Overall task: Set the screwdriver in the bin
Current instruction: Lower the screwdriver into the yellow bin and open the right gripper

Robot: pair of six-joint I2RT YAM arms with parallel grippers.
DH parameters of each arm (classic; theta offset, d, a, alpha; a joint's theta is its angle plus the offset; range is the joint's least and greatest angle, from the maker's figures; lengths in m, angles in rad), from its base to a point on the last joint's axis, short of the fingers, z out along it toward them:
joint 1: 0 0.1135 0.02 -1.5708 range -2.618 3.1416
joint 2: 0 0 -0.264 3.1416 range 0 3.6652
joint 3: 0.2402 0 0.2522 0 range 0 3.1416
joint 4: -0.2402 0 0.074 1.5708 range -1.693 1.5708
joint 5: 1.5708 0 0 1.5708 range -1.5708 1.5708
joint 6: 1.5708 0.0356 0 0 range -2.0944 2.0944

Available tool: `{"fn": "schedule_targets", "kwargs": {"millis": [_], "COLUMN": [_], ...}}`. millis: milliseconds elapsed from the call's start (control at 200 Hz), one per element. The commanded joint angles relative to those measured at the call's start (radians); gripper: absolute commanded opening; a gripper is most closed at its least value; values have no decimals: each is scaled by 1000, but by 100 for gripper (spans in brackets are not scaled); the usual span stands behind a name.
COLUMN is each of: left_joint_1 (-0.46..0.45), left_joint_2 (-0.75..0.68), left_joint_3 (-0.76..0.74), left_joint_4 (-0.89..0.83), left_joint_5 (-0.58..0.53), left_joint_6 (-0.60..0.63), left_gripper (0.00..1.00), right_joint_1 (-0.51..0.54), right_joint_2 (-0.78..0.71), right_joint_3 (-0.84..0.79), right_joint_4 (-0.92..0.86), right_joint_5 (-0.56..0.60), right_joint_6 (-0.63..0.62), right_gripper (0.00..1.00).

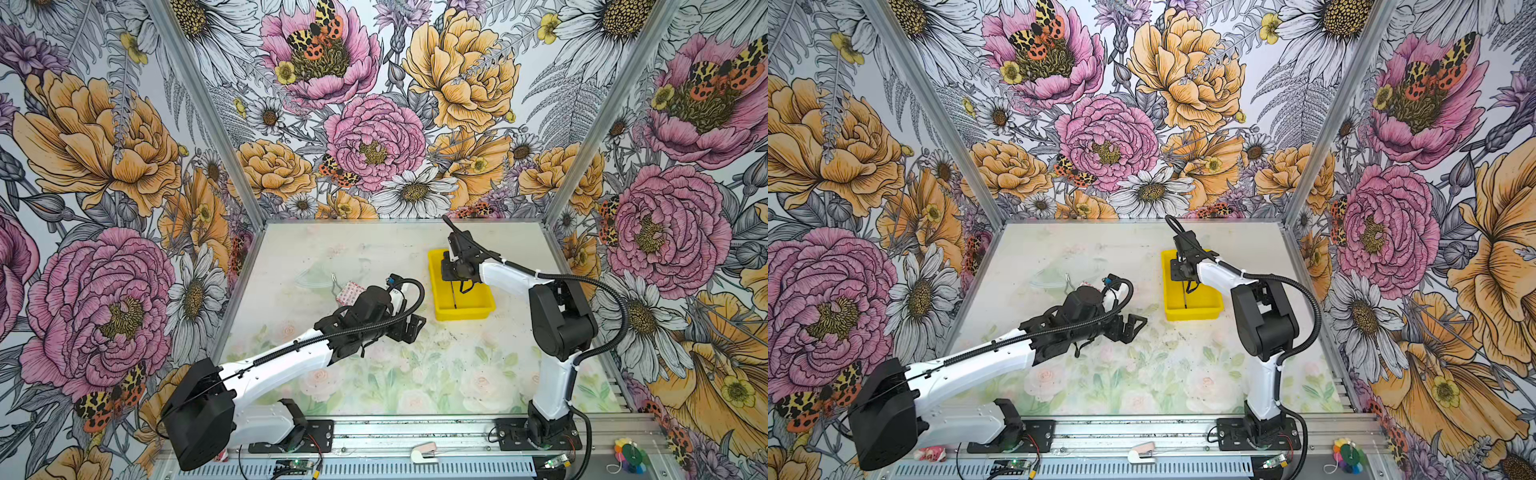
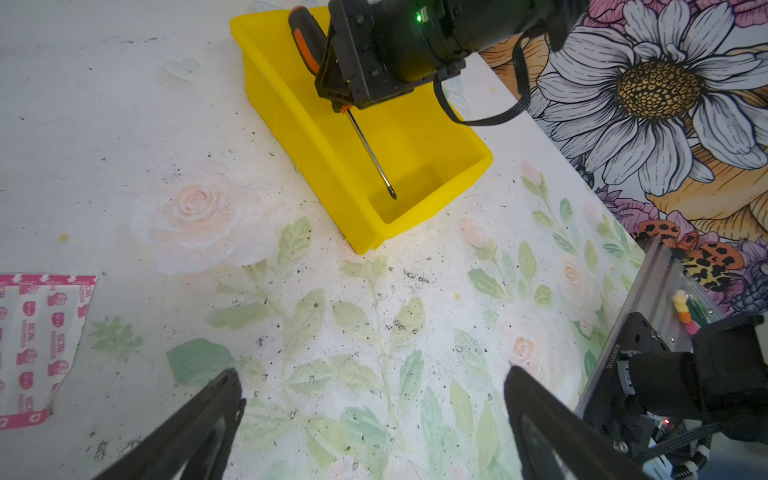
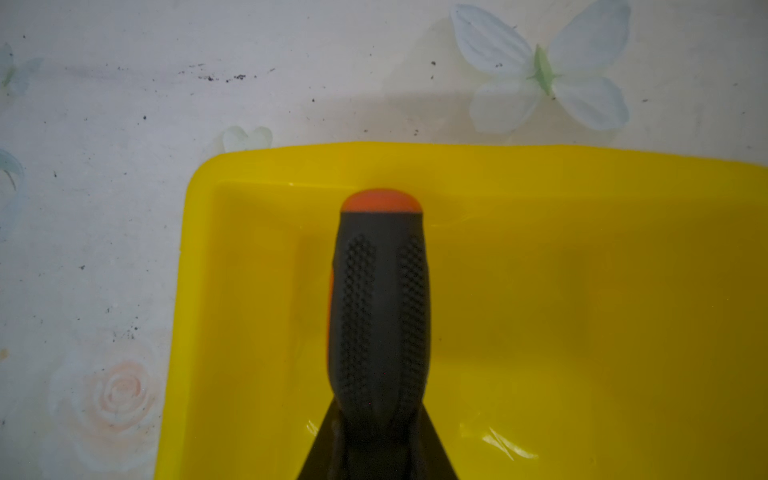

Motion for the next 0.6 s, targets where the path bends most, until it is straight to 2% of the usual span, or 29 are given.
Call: {"fn": "schedule_targets", "kwargs": {"millis": [0, 155, 230, 596], "left_joint_1": [-8, -16, -20, -25], "left_joint_2": [-24, -27, -30, -86], "left_joint_3": [-14, -11, -11, -22], "left_joint_4": [23, 24, 22, -25], "left_joint_5": [-32, -40, -45, -84], "left_joint_6": [-26, -30, -30, -14], "left_gripper": [99, 99, 99, 99], "right_joint_1": [12, 14, 14, 12], "right_joint_2": [-55, -49, -43, -75], "right_joint_3": [-9, -24, -27, -24], "right_joint_4": [6, 7, 8, 5], "right_joint_5": [11, 18, 18, 42], "right_joint_6": [4, 5, 4, 4], "right_gripper": [0, 0, 3, 36]}}
